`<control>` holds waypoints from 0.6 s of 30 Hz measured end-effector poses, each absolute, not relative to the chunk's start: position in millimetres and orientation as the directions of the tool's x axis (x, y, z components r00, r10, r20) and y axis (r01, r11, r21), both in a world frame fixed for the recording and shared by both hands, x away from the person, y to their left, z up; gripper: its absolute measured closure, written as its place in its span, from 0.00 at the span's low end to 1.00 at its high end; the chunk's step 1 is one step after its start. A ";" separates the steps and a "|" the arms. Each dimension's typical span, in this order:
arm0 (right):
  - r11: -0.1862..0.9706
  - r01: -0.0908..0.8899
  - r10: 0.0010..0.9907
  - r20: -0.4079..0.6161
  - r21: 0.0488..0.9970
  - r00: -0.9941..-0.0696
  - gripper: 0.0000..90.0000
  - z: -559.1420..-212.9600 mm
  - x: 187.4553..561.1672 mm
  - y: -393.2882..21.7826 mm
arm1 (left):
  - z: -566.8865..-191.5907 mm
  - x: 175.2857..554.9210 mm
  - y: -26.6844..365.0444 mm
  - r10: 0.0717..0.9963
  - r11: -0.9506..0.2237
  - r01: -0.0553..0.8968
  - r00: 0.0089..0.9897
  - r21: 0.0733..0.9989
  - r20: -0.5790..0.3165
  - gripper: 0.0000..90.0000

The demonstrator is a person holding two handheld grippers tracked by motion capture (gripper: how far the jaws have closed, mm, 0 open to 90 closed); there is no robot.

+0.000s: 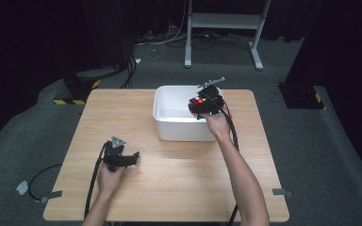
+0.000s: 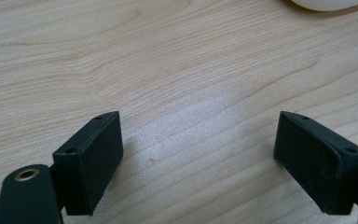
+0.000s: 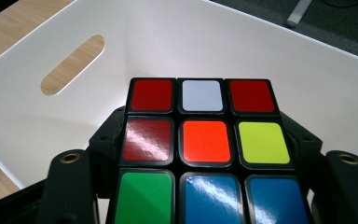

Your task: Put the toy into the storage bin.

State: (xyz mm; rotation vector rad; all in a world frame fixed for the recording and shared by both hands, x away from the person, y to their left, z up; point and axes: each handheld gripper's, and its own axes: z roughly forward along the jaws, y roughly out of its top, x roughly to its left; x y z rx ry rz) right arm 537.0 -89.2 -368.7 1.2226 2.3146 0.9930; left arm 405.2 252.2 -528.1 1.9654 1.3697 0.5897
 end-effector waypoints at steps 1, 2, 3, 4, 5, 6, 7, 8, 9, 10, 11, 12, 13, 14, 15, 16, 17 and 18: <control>0.385 0.582 0.820 0.024 0.716 -0.572 0.37 -368.7 537.0 -89.2 | -528.1 405.2 252.2 0.937 -0.232 0.638 0.349 0.734 -0.008 0.17; 0.387 0.580 0.819 0.022 0.717 -0.574 0.37 -368.7 536.2 -89.7 | -528.1 405.3 252.2 0.937 -0.232 0.638 0.349 0.734 -0.007 0.17; 0.388 0.575 0.816 0.021 0.721 -0.577 0.37 -368.7 534.8 -90.3 | -528.1 405.3 252.2 0.937 -0.232 0.638 0.349 0.734 -0.007 0.17; 0.387 0.571 0.811 0.027 0.724 -0.584 0.37 -368.8 531.8 -91.5 | -528.1 405.3 252.3 0.937 -0.233 0.638 0.350 0.734 -0.006 0.17; 0.389 0.568 0.810 0.024 0.725 -0.586 0.37 -368.9 530.8 -91.9 | -528.1 405.3 252.2 0.937 -0.232 0.638 0.349 0.734 -0.007 0.17; 0.390 0.566 0.810 0.023 0.726 -0.587 0.37 -369.0 529.5 -92.5 | -528.1 405.3 252.3 0.937 -0.233 0.638 0.350 0.734 -0.006 0.17; 0.394 0.563 0.807 0.019 0.727 -0.590 0.37 -369.3 528.4 -93.4 | -528.1 405.3 252.2 0.937 -0.232 0.638 0.349 0.734 -0.007 0.17; 0.394 0.563 0.807 0.019 0.727 -0.590 0.37 -369.3 528.4 -93.4 | -528.1 405.3 252.2 0.937 -0.232 0.638 0.349 0.734 -0.007 0.17; 0.392 0.560 0.807 0.020 0.730 -0.591 0.37 -370.0 526.9 -95.1 | -528.1 405.2 252.2 0.937 -0.232 0.638 0.349 0.734 -0.007 0.17; 0.389 0.561 0.807 0.022 0.731 -0.590 0.37 -370.3 526.6 -95.7 | -528.1 405.2 252.2 0.937 -0.232 0.638 0.349 0.734 -0.007 0.17; 0.387 0.561 0.809 0.023 0.732 -0.588 0.37 -370.8 526.2 -96.6 | -528.1 405.2 252.2 0.937 -0.232 0.638 0.349 0.734 -0.007 0.17; 0.385 0.563 0.810 0.025 0.732 -0.586 0.37 -371.3 525.8 -97.5 | -528.1 405.2 252.2 0.937 -0.232 0.638 0.349 0.734 -0.007 0.17; 0.385 0.563 0.811 0.024 0.732 -0.585 0.37 -371.6 525.7 -97.8 | -528.1 405.2 252.2 0.937 -0.232 0.638 0.349 0.734 -0.007 0.17; 0.386 0.561 0.811 0.022 0.732 -0.585 0.37 -371.9 525.6 -98.4 | -528.1 405.2 252.2 0.937 -0.232 0.639 0.349 0.734 -0.008 0.17; 0.383 0.562 0.812 0.023 0.733 -0.583 0.37 -372.2 525.2 -98.8 | -528.1 405.2 252.2 0.937 -0.232 0.638 0.349 0.734 -0.007 0.17; 0.380 0.561 0.811 0.026 0.735 -0.584 0.37 -372.6 524.8 -99.2 | -528.1 405.2 252.2 0.937 -0.232 0.638 0.349 0.734 -0.007 0.17; 0.379 0.561 0.812 0.026 0.736 -0.583 0.37 -372.9 524.3 -99.4 | -528.1 405.3 252.2 0.937 -0.232 0.638 0.349 0.734 -0.007 0.18; 0.379 0.559 0.812 0.024 0.738 -0.582 0.37 -373.3 524.0 -99.8 | -528.1 405.2 252.2 0.937 -0.232 0.638 0.349 0.734 -0.007 0.18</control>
